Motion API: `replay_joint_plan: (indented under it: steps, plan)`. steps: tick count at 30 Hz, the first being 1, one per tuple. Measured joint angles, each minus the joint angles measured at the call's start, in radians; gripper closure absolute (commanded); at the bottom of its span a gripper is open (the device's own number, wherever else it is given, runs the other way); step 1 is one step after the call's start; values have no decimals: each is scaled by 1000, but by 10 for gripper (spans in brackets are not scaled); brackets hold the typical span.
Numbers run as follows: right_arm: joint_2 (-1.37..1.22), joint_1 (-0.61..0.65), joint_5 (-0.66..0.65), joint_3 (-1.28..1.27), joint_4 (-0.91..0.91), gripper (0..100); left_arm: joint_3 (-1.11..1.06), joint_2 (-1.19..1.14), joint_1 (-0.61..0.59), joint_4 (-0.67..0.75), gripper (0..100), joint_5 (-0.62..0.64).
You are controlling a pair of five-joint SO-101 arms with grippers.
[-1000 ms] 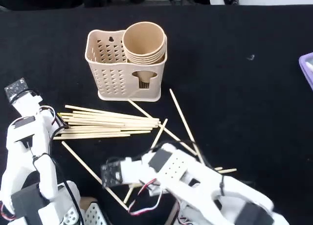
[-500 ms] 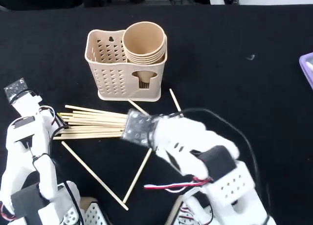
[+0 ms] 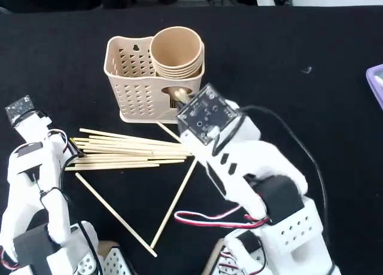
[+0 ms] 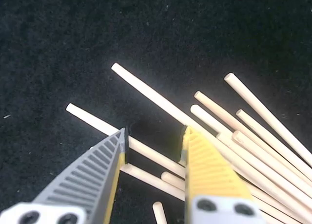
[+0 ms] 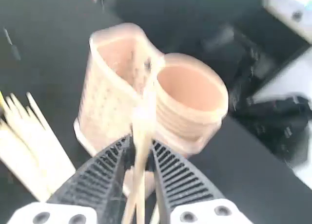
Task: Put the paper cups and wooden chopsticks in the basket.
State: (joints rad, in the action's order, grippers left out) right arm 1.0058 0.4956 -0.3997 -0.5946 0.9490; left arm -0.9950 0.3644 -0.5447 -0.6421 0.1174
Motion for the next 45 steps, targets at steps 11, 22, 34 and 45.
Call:
replay_joint_plan:
  steps: [11, 22, 34, 45]
  plan:
    - [-324, 57, 230, 318, -269, 988, 0, 0, 0, 0, 809, 0]
    - [-638, 57, 351, 549, -416, 987, 0, 0, 0, 0, 809, 0]
    - [-674, 60, 359, 724, -385, 988, 0, 0, 0, 0, 809, 0]
    - [-766, 60, 359, 821, -404, 988, 0, 0, 0, 0, 809, 0]
